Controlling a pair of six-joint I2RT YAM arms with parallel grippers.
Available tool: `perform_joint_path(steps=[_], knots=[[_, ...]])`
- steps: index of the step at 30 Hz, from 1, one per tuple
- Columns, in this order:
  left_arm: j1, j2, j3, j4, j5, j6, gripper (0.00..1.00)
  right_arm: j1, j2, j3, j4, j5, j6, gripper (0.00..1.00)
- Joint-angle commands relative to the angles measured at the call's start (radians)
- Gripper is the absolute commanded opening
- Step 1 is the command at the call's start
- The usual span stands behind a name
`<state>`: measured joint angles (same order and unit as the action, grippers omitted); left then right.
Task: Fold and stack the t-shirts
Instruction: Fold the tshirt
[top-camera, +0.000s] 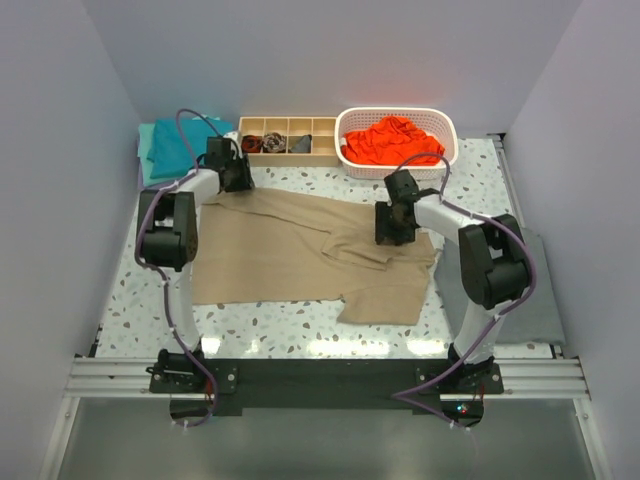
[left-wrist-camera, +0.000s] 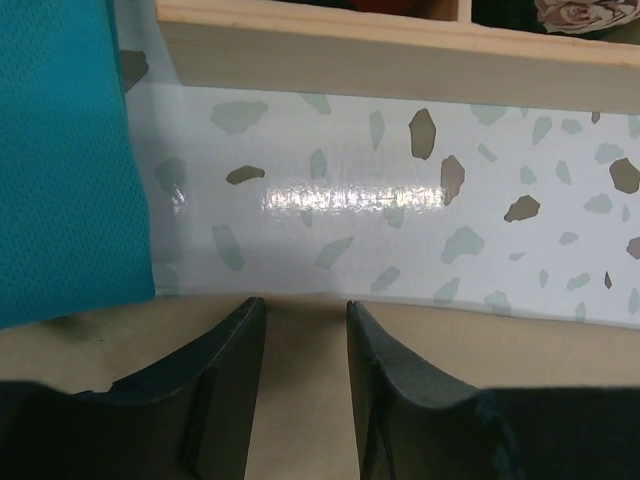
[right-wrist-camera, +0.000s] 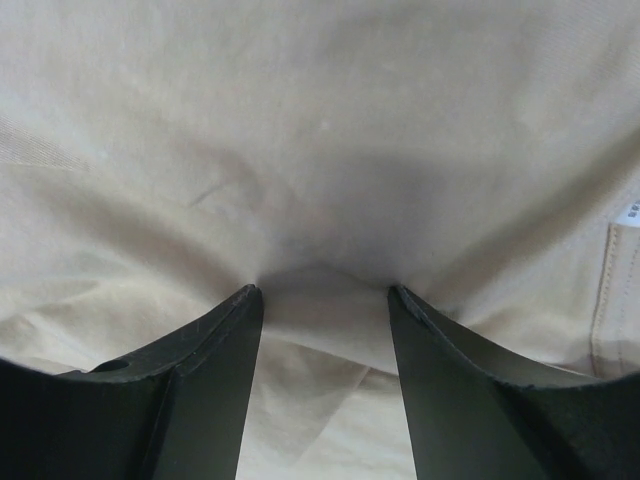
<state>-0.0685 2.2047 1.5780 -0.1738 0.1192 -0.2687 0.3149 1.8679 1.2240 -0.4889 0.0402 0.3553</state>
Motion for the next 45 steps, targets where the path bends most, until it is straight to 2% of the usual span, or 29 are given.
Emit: perform_joint_path(steps=[1,3,6,12,15,16,21,25,31,35,39,45], knots=[[0.015,-0.063,-0.060,-0.033,-0.013,0.045,0.45,0.013,-0.071,0.003,-0.069,0.079,-0.013,0.59],[0.006,-0.129,-0.094,-0.015,-0.030,0.039,0.51,0.012,-0.098,0.049,-0.082,0.130,-0.050,0.60],[-0.014,-0.242,-0.173,0.045,-0.050,0.020,0.53,0.010,-0.157,0.094,-0.082,0.202,-0.096,0.63],[-0.080,-0.456,-0.295,0.065,-0.116,-0.073,0.56,0.004,-0.226,0.121,-0.154,0.169,-0.088,0.64],[-0.109,-0.568,-0.426,0.069,-0.118,-0.162,0.57,0.007,-0.317,0.023,-0.140,0.054,-0.058,0.64],[-0.113,-0.630,-0.522,0.080,-0.116,-0.177,0.57,0.009,-0.347,-0.045,-0.132,0.011,-0.038,0.64],[-0.129,-0.838,-0.821,0.066,-0.180,-0.257,0.57,0.026,-0.508,-0.236,-0.154,-0.039,0.014,0.63],[-0.134,-1.067,-0.950,-0.028,-0.314,-0.329,0.56,0.059,-0.668,-0.378,-0.206,-0.063,0.115,0.61],[-0.134,-1.282,-1.049,-0.211,-0.429,-0.466,0.57,0.116,-0.849,-0.550,-0.290,-0.043,0.293,0.61],[-0.132,-1.329,-1.084,-0.297,-0.452,-0.513,0.57,0.130,-0.999,-0.639,-0.350,-0.043,0.388,0.61],[-0.132,-1.297,-1.119,-0.276,-0.405,-0.538,0.57,0.138,-1.044,-0.721,-0.361,-0.046,0.432,0.59],[-0.132,-1.238,-1.161,-0.263,-0.418,-0.561,0.57,0.141,-1.069,-0.796,-0.321,-0.045,0.470,0.60]])
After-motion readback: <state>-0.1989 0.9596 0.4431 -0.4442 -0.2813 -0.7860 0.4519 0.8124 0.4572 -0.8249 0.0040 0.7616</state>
